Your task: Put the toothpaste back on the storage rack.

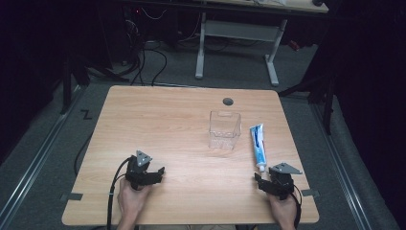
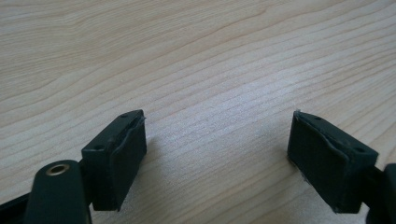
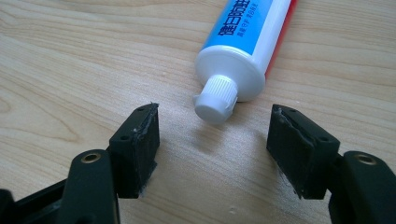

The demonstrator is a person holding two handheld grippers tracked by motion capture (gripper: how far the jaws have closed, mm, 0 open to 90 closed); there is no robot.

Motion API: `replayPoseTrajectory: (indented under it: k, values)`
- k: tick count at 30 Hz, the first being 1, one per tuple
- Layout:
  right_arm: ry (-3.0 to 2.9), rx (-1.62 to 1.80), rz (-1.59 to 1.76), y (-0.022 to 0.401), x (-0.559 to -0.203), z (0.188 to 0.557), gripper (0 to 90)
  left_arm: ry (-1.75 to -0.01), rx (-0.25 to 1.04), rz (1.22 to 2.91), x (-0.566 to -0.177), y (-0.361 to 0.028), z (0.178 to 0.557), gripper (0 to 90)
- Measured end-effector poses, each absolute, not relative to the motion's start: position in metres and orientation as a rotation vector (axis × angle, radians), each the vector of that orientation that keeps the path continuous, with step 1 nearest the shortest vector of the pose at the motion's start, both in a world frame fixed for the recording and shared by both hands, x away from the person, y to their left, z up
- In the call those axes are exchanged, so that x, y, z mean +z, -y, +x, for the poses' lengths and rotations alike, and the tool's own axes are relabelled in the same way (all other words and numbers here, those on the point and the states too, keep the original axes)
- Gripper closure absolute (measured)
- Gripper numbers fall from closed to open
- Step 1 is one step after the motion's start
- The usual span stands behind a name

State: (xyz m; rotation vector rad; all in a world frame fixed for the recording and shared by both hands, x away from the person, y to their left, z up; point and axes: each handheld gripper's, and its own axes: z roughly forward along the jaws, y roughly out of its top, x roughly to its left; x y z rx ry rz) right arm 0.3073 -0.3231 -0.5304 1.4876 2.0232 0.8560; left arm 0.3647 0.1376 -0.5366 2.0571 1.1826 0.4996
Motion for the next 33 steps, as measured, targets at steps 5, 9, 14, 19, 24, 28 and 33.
replayPoseTrajectory:
  k: [5, 9, 14, 19, 24, 28, 33]
  values:
    - [-2.023, 0.855, 1.489, 0.3229, -0.5304, 0.3075, 33.8, -1.187, 0.498, 2.055, -0.5366, -0.1373, 0.3647, 19.2]
    - [-2.035, 0.86, 1.485, 0.3224, -0.5305, 0.3076, 30.8, -1.192, 0.498, 2.053, -0.5365, -0.1369, 0.364, 19.2]
    - [-2.045, 0.863, 1.476, 0.323, -0.5305, 0.3077, 30.4, -1.192, 0.498, 2.053, -0.5365, -0.1369, 0.3638, 19.2]
    - [-2.046, 0.865, 1.476, 0.3233, -0.5305, 0.3078, 30.5, -1.193, 0.499, 2.052, -0.5365, -0.1368, 0.3636, 19.2]
    - [-2.048, 0.867, 1.473, 0.324, -0.5304, 0.3081, 31.6, -1.195, 0.5, 2.051, -0.5365, -0.1369, 0.3635, 19.3]
    - [-2.036, 0.859, 1.486, 0.3243, -0.5297, 0.3068, 35.3, -1.196, 0.501, 2.05, -0.5364, -0.1369, 0.3635, 19.7]
    - [-2.026, 0.864, 1.515, 0.3261, -0.5278, 0.304, 40.2, -1.197, 0.501, 2.049, -0.5364, -0.1369, 0.3634, 19.9]
